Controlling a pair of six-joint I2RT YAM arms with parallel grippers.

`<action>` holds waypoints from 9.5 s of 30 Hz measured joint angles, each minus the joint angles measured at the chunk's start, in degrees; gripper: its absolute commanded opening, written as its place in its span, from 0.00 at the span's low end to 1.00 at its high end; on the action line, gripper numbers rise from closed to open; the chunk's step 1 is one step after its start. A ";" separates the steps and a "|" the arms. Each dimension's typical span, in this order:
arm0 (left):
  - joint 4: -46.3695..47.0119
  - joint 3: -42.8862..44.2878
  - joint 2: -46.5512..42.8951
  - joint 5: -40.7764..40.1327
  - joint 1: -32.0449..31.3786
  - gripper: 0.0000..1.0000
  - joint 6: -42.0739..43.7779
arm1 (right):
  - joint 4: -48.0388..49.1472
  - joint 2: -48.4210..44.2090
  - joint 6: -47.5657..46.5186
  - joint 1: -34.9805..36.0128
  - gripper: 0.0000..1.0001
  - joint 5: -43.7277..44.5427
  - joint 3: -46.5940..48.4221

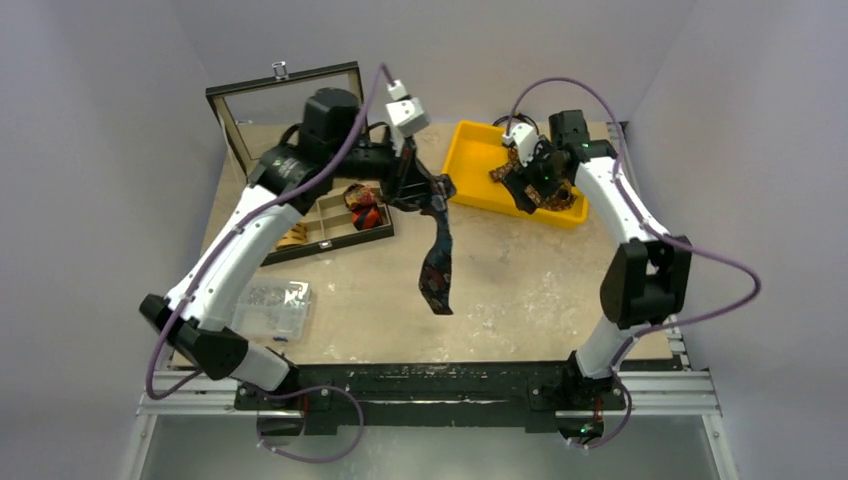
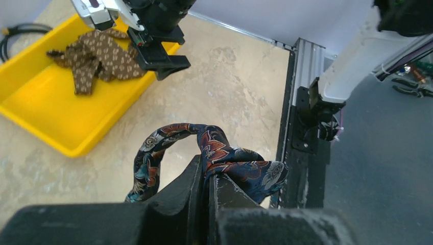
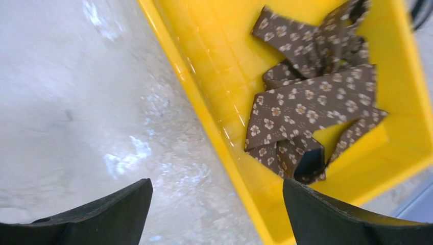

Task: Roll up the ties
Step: Move the bin to the corner of the board, then place the tie at the center of the board, then flatten out the tie at the center of the board, then roll the tie at the center of the board.

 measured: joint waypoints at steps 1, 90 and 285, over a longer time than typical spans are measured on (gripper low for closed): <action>0.44 1.66 2.10 -1.44 -2.23 0.00 0.42 | -0.52 -2.32 1.51 -0.33 0.98 -0.92 -0.11; -23.96 -3.80 15.17 -35.71 7.87 0.24 16.02 | 1.09 -4.26 0.24 -21.24 0.39 10.82 -29.83; 1.40 -20.72 31.01 -21.49 -17.31 0.49 32.06 | 0.20 4.83 0.33 -40.37 0.01 14.19 -18.49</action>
